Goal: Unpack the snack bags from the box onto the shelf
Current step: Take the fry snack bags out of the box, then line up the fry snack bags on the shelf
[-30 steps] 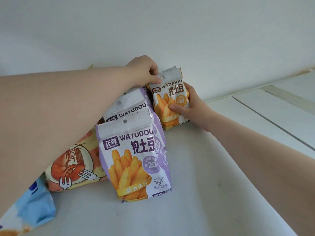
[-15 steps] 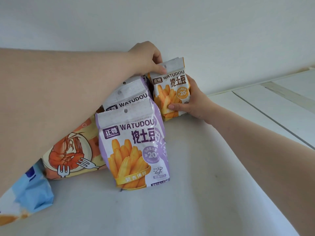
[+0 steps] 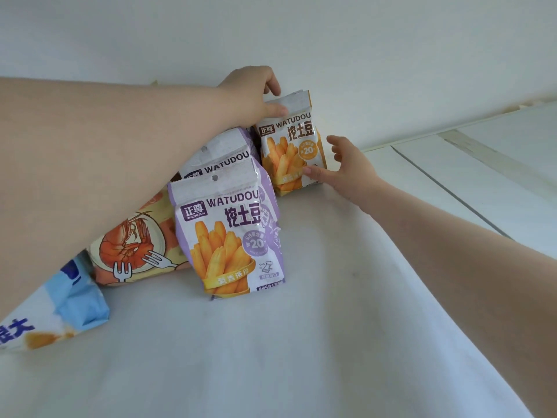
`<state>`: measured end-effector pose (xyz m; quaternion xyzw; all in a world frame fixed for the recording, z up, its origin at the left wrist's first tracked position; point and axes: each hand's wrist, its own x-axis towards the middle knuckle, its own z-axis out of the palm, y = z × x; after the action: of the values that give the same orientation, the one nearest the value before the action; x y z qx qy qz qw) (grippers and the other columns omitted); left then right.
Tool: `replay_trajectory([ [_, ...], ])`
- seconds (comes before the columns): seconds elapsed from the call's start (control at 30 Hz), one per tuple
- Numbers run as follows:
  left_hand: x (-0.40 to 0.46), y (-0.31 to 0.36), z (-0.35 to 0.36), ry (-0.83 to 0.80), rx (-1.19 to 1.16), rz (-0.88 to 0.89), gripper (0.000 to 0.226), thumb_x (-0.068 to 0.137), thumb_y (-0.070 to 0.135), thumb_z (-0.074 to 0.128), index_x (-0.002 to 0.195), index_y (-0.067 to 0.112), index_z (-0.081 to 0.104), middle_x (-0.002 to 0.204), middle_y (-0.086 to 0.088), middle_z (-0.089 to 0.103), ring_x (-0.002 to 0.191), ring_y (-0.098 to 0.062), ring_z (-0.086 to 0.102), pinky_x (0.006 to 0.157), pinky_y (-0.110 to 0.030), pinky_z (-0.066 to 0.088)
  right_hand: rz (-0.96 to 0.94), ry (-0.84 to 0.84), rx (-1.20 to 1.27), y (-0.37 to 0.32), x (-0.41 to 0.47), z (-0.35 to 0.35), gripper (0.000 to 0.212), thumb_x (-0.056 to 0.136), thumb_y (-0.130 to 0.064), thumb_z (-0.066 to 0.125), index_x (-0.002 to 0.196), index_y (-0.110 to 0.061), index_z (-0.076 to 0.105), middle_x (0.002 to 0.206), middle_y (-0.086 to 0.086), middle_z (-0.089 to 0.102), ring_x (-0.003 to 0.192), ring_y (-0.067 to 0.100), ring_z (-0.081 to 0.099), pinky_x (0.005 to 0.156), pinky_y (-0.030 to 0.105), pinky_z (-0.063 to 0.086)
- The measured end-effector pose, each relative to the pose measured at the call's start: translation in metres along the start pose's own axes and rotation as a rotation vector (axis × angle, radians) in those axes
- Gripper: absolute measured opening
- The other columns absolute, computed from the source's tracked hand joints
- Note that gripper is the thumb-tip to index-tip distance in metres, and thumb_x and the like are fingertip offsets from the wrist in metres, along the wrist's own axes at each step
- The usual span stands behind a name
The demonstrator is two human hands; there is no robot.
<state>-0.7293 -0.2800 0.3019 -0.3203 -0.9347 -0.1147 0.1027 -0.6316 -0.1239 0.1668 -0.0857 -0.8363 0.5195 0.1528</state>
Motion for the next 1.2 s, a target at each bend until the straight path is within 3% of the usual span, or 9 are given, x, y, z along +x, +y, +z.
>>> replay_trajectory([
  [0.2,-0.030,0.030,-0.044,0.123,0.015,-0.026,0.036,0.091,0.035,0.060,0.121,0.015,0.056,0.125,-0.005,0.056,0.115,-0.022,0.052,0.093,-0.030,0.038,0.006,0.076,-0.029,-0.010,-0.045,-0.027,0.076,0.082,-0.039,0.076,0.146,-0.019,0.041,0.144,0.003,0.048,0.132,0.017,0.046,0.103,0.032,0.040],
  [0.33,-0.075,0.075,-0.047,0.119,0.034,0.111,0.034,0.089,0.026,0.059,0.121,0.016,0.055,0.122,-0.004,0.056,0.113,-0.021,0.052,0.095,-0.033,0.041,0.016,0.079,-0.058,-0.029,-0.088,-0.054,0.071,0.083,-0.038,0.076,0.143,-0.018,0.044,0.140,0.002,0.051,0.130,0.016,0.048,0.104,0.036,0.043],
  [0.5,-0.174,0.144,-0.029,-0.073,-0.092,0.209,0.040,0.088,0.021,0.061,0.127,0.018,0.052,0.128,0.001,0.055,0.107,-0.017,0.053,0.096,-0.031,0.040,0.037,0.021,-0.211,-0.051,-0.182,-0.101,0.068,0.084,-0.034,0.074,0.143,-0.018,0.045,0.141,0.002,0.051,0.129,0.017,0.048,0.102,0.029,0.040],
  [0.63,-0.278,0.185,-0.032,-0.172,-0.072,0.177,0.051,0.088,0.024,0.060,0.136,0.020,0.044,0.138,0.000,0.048,0.128,-0.020,0.044,0.104,-0.032,0.035,0.074,-0.029,-0.426,-0.067,-0.287,-0.138,0.066,0.087,-0.030,0.072,0.144,-0.019,0.042,0.142,0.003,0.048,0.126,0.019,0.050,0.094,0.027,0.039],
  [0.8,-0.412,0.242,-0.047,-0.228,-0.094,0.230,0.054,0.089,0.027,0.055,0.140,0.022,0.038,0.138,0.001,0.046,0.127,-0.021,0.042,0.106,-0.032,0.031,0.178,-0.080,-0.702,-0.086,-0.438,-0.170,0.064,0.089,-0.029,0.067,0.146,-0.023,0.038,0.144,-0.001,0.045,0.124,0.020,0.050,0.079,0.029,0.044],
  [1.03,-0.555,0.339,-0.031,-0.363,-0.105,0.309,0.059,0.089,0.029,0.056,0.142,0.022,0.033,0.140,0.000,0.044,0.128,-0.022,0.041,0.106,-0.033,0.031,0.393,-0.162,-0.797,-0.085,-0.630,-0.204,0.069,0.086,-0.037,0.068,0.146,-0.022,0.038,0.146,0.000,0.043,0.133,0.023,0.042,0.100,0.039,0.046],
  [1.2,-0.611,0.391,-0.010,-0.533,-0.046,0.349,0.064,0.087,0.027,0.056,0.145,0.021,0.030,0.142,0.000,0.043,0.130,-0.022,0.040,0.109,-0.034,0.029,0.495,-0.194,-0.803,-0.064,-0.715,-0.242,0.070,0.084,-0.038,0.070,0.145,-0.022,0.040,0.140,0.002,0.046,0.130,0.023,0.044,0.094,0.036,0.047],
])
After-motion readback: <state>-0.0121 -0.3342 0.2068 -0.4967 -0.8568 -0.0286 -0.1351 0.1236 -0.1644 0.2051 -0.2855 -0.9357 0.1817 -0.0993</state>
